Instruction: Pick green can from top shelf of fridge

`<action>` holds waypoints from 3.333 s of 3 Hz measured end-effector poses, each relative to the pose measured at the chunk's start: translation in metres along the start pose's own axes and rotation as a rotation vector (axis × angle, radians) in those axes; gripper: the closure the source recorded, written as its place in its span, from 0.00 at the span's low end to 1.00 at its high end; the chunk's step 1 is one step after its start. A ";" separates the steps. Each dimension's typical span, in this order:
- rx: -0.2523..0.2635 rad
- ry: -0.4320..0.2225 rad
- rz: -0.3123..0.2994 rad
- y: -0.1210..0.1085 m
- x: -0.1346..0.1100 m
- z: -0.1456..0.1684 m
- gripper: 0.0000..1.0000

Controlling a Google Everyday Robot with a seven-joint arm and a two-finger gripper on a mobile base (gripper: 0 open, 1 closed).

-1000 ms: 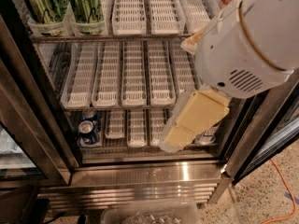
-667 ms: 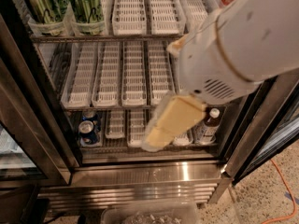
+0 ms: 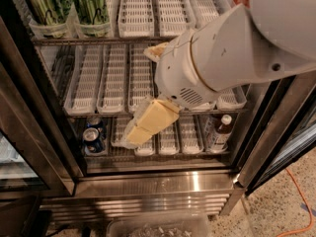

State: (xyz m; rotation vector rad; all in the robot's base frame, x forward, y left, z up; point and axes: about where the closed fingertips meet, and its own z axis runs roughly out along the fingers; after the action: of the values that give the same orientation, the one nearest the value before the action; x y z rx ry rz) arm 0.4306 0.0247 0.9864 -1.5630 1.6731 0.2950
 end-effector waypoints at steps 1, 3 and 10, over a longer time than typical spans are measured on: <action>0.002 -0.002 -0.012 0.002 -0.006 -0.002 0.00; 0.069 -0.034 -0.001 0.012 -0.019 0.031 0.00; 0.437 -0.294 0.141 0.012 -0.106 0.091 0.00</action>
Offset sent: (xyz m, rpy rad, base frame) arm -0.0041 0.0237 -0.0097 -0.0050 -0.0635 -0.0168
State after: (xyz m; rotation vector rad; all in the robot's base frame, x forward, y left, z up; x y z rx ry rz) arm 0.4453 0.1635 0.9959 -1.0281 1.4951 0.2021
